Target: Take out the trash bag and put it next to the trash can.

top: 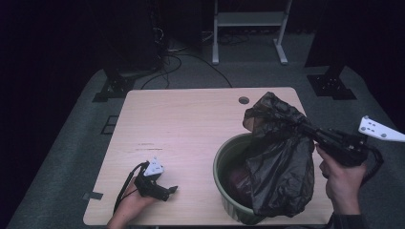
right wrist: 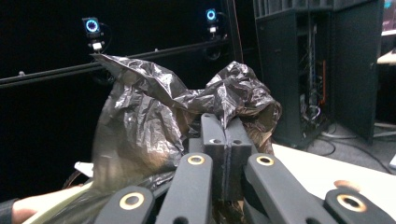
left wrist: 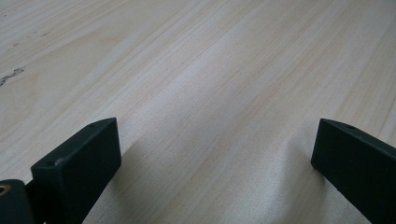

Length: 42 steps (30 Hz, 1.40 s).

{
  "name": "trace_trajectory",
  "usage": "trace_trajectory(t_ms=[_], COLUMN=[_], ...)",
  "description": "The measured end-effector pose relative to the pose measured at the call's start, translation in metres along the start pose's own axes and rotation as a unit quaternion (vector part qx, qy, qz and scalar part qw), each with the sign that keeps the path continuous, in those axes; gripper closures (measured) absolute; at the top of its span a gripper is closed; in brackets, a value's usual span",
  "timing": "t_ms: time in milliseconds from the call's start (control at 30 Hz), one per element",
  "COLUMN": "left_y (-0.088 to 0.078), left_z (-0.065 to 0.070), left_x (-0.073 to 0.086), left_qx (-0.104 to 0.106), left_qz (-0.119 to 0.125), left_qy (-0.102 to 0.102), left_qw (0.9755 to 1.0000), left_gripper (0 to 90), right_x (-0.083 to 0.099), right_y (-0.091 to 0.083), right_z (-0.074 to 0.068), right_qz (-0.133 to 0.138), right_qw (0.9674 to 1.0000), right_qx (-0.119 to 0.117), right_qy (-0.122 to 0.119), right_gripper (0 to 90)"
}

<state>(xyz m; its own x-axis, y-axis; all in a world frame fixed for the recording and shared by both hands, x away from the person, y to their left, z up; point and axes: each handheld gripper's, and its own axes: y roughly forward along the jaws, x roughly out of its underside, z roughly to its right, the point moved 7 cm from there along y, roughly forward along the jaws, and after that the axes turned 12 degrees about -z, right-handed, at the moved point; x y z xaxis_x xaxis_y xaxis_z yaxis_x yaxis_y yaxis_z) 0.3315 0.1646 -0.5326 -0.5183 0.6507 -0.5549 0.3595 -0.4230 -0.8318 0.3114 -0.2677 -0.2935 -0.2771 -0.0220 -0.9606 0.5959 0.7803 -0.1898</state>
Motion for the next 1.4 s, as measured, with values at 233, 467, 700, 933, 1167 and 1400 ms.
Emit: trace_trajectory(t_ms=[233, 467, 700, 933, 1167, 1400], left_y=[0.000, 0.000, 0.000, 0.001, 0.000, 0.001], left_z=[0.000, 0.000, 0.000, 0.000, 0.000, 0.000], left_x=[0.000, 0.000, 0.000, -0.001, -0.001, -0.001], left_qx=[0.000, 0.001, 0.001, 0.002, 0.001, 0.001], left_qz=[0.000, 0.000, 0.000, 0.000, -0.001, 0.000], left_qy=[0.000, -0.001, 0.000, 0.001, 0.002, 0.002], left_qw=[1.0000, 1.0000, 1.0000, 1.0000, 1.0000, 1.0000], left_gripper=[0.0, 0.0, 0.0, 0.0, 0.0, 0.0], right_x=[-0.029, -0.060, -0.092, -0.124, -0.156, -0.167], right_y=[-0.004, -0.004, -0.001, -0.002, -0.005, -0.005], right_z=[0.003, 0.006, 0.012, 0.016, 0.019, 0.033], right_qz=[0.024, 0.036, 0.051, 0.064, 0.079, 0.076], right_qw=[0.9995, 0.9986, 0.9974, 0.9956, 0.9935, 0.9924], right_qx=[0.011, 0.020, 0.026, 0.041, 0.050, 0.074], right_qy=[-0.017, -0.032, -0.043, -0.054, -0.064, -0.062], right_gripper=[90.0, 90.0, 90.0, 90.0, 90.0, 90.0])
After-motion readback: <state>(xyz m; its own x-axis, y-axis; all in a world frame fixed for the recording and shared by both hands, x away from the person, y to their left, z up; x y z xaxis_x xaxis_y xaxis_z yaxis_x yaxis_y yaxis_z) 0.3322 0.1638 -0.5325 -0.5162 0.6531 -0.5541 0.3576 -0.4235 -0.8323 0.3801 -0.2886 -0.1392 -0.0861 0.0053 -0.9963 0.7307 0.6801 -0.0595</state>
